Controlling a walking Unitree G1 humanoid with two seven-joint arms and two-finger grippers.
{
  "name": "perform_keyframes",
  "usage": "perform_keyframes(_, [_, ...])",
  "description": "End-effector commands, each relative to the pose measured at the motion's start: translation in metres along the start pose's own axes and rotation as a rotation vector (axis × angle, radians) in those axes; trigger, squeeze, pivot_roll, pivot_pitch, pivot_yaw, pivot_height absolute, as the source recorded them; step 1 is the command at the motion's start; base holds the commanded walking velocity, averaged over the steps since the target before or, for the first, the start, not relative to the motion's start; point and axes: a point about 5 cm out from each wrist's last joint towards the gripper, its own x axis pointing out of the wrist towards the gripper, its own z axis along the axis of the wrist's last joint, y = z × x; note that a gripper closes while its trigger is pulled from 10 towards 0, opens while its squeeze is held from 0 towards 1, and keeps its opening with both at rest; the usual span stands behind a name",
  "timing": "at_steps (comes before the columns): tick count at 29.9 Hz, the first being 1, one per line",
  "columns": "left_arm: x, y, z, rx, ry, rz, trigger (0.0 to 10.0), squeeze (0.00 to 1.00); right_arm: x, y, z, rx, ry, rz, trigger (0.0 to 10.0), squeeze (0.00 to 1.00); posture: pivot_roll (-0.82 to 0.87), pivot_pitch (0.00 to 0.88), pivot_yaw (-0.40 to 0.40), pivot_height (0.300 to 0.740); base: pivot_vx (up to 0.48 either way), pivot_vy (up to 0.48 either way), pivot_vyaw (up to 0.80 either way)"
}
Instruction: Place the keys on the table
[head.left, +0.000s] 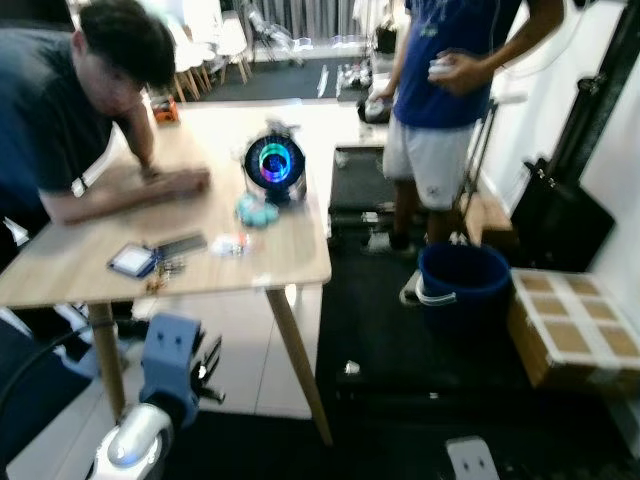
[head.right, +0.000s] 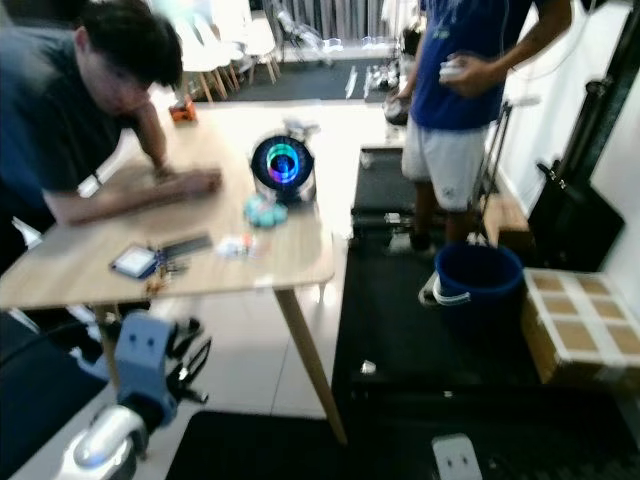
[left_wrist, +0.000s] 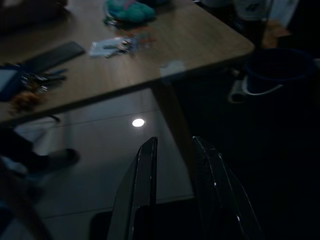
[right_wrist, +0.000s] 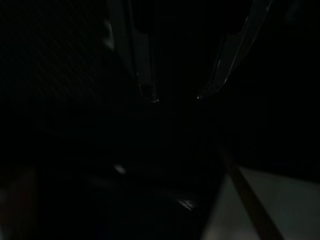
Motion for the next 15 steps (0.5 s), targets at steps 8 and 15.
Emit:
perform_keyframes(8, [-0.0036, 0.0025, -0.0089, -0.003, 0.042, 0.014, 10.0, 0.0, -0.0017, 0.006, -0.0037, 0.002, 0.014, 0.017, 10.0, 0.0, 0.11, 0.127, 0.038, 0.74, -0.327, 0.0, 0.0])
perform_keyframes(15, [-0.0036, 0.0022, -0.009, -0.004, 0.042, 0.014, 10.0, 0.0, -0.0014, 0.0057, -0.0032, -0.002, 0.012, 0.018, 10.0, 0.0, 0.11, 0.124, 0.037, 0.74, -0.328, 0.0, 0.0])
